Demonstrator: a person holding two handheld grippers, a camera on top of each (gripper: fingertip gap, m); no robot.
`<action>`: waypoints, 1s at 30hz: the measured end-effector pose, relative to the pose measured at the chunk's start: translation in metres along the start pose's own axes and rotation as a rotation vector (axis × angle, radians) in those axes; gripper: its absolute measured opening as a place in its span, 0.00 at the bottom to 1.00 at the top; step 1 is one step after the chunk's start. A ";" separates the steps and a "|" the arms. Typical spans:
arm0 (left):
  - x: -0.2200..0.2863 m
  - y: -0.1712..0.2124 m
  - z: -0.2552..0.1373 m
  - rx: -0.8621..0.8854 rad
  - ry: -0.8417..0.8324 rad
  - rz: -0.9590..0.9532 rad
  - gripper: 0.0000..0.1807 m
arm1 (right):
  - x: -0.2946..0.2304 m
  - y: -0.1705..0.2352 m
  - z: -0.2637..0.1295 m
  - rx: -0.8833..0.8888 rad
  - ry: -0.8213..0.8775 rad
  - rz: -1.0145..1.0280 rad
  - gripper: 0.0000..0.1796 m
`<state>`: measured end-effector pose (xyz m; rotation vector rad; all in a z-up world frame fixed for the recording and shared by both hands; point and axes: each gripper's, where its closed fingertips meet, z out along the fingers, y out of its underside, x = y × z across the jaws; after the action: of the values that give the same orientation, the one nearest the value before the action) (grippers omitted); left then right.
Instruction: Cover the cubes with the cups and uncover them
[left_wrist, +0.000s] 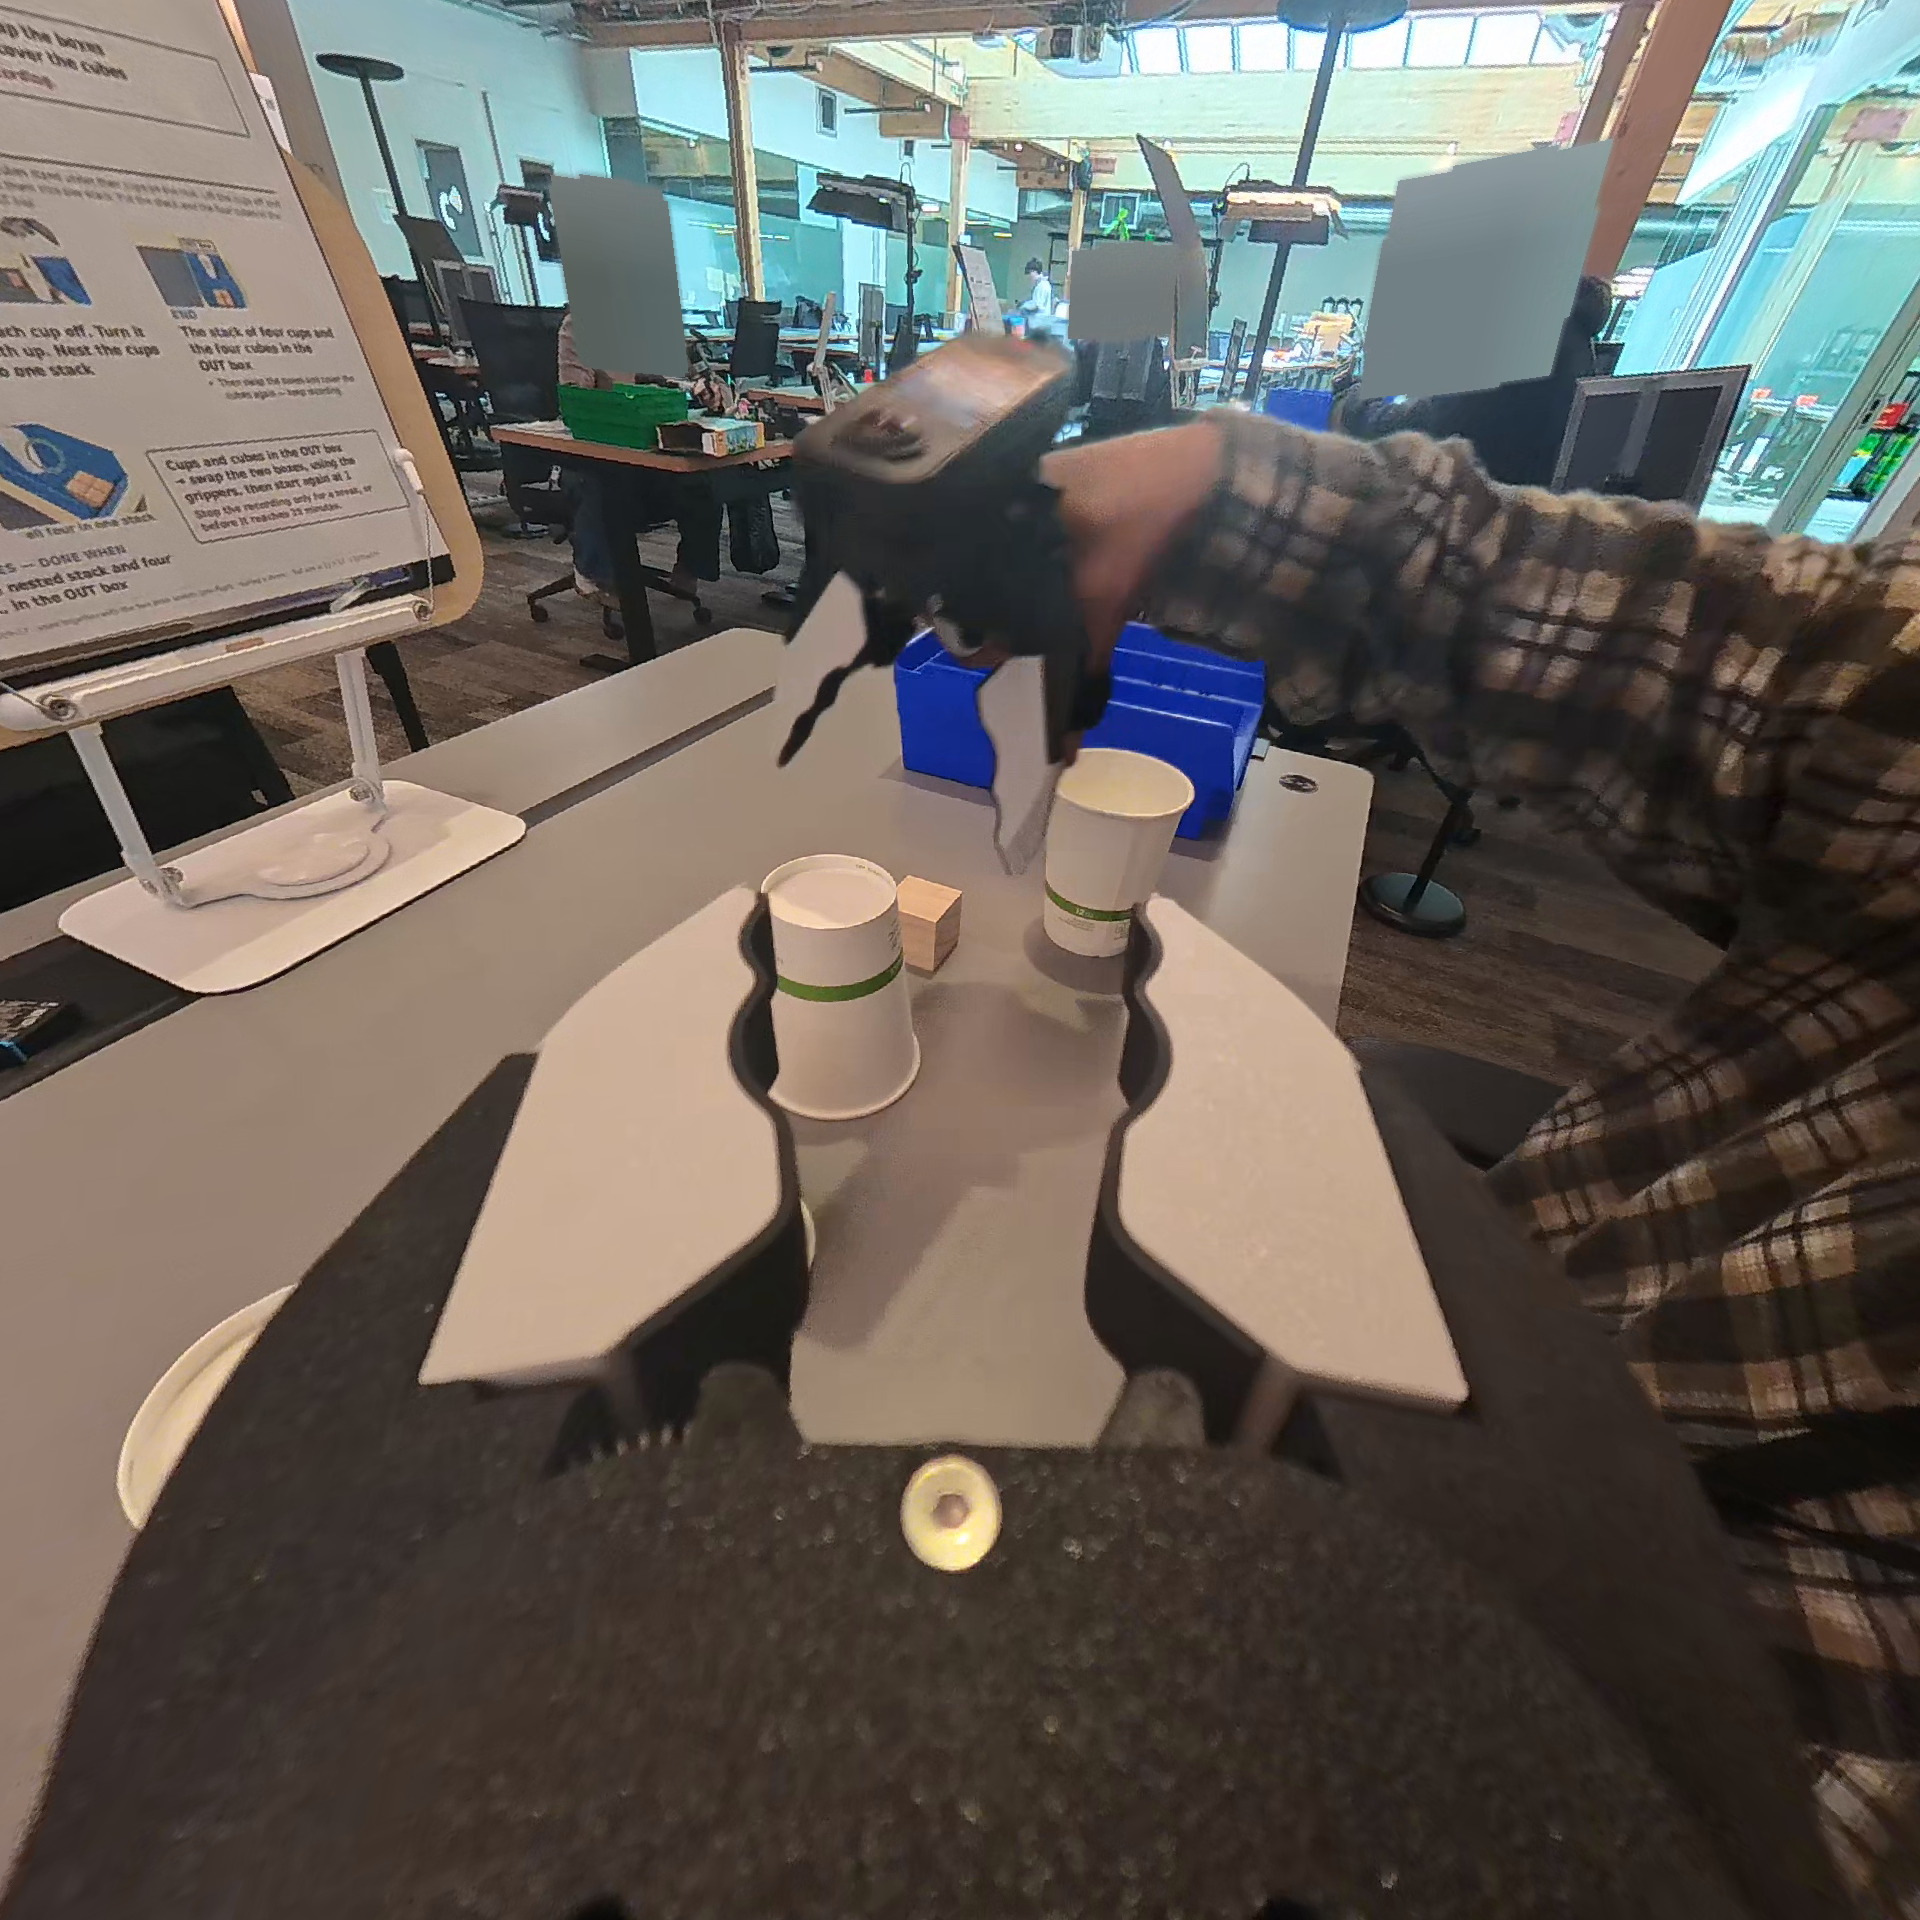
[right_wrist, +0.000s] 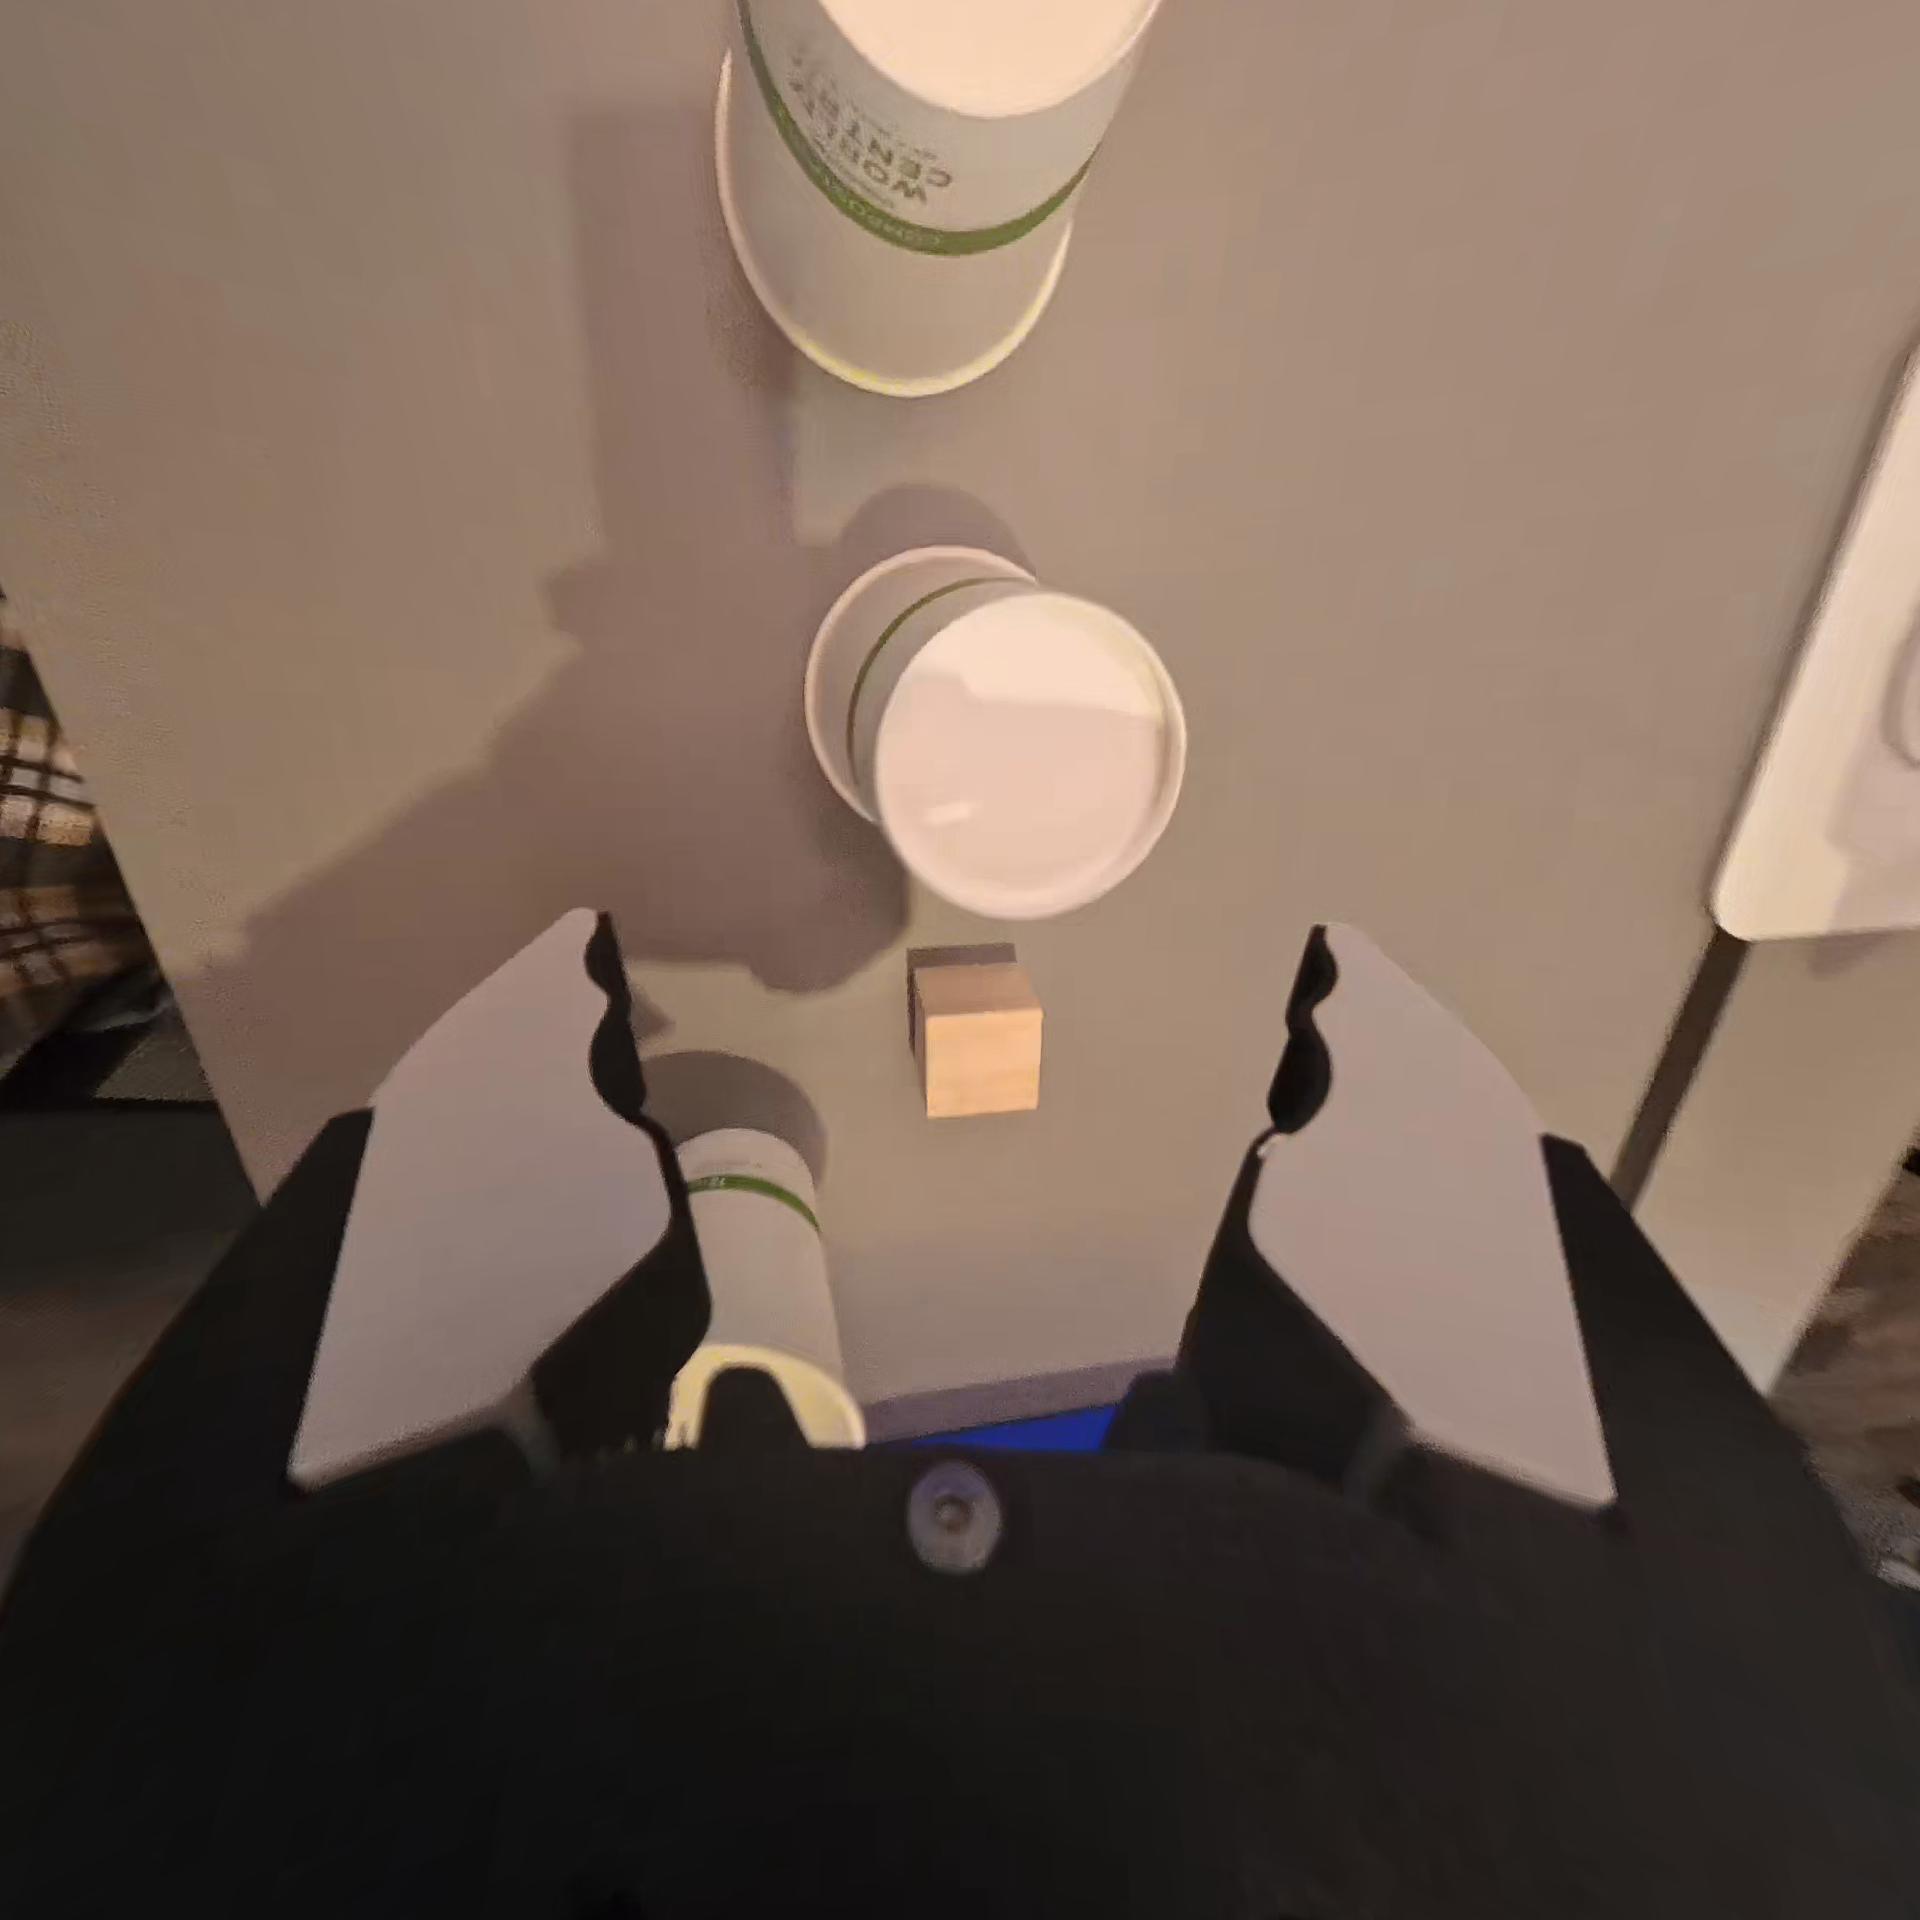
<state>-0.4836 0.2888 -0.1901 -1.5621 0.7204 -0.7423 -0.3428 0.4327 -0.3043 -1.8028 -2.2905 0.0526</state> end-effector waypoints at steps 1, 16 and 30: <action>-0.001 0.001 0.000 -0.003 0.000 -0.002 0.35 | 0.003 -0.001 0.010 -0.017 -0.036 -0.001 0.65; -0.001 0.007 0.008 -0.012 0.040 -0.043 0.35 | 0.004 -0.001 0.060 -0.139 -0.224 0.067 0.48; -0.014 -0.004 0.008 0.157 0.094 -0.255 0.35 | -0.004 -0.026 -0.073 0.483 0.075 0.185 0.47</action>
<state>-0.4856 0.3053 -0.1881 -1.4981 0.5220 -1.0423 -0.3529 0.4148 -0.2297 -1.7101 -1.8457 0.5124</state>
